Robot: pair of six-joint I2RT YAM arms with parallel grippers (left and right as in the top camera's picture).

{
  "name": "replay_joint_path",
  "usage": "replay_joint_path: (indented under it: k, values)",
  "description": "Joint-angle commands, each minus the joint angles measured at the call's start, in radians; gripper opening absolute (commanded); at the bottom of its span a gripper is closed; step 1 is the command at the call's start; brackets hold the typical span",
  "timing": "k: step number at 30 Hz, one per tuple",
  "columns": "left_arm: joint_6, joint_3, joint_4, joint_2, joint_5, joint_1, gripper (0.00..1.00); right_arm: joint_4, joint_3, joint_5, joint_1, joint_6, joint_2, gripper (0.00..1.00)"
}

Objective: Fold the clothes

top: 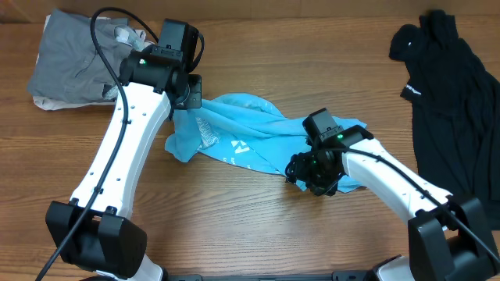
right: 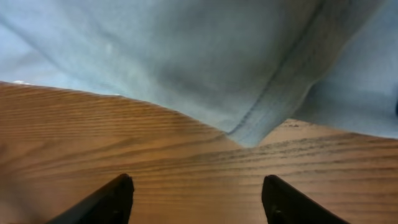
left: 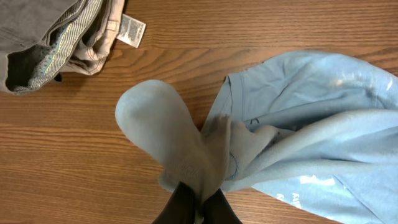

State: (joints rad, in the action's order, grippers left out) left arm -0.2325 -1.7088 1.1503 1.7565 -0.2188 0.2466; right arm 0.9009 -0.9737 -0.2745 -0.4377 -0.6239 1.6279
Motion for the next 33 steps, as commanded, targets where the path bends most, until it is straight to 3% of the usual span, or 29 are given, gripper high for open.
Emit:
replay_joint_path:
  k: [1,4,18,23,29,30,33]
  values:
    - [0.008,-0.021,-0.013,-0.004,0.003,-0.003,0.04,-0.047,0.031,0.050,-0.008,-0.138,-0.001,0.63]
    - [0.008,-0.021,-0.013,-0.004,0.003,-0.003,0.04,-0.058,0.050,0.077,-0.008,-0.193,0.019,0.62]
    - [0.008,-0.021,-0.025,-0.004,0.003,-0.003,0.04,-0.122,0.050,0.046,0.005,-0.169,0.094,0.59]
    - [0.008,-0.021,-0.025,-0.004,0.003,-0.003,0.04,-0.126,0.050,0.034,0.024,-0.161,0.100,0.32]
    - [0.008,-0.021,-0.026,-0.004,0.003,-0.003,0.04,-0.134,0.050,0.018,0.024,-0.127,0.100,0.16]
    - [0.008,-0.021,-0.026,-0.004,0.003,-0.003,0.04,-0.134,0.050,0.018,0.024,-0.126,0.100,0.04]
    - [0.008,-0.021,-0.025,-0.004,0.012,-0.003,0.06,-0.125,0.022,0.011,0.028,-0.065,0.098,0.04]
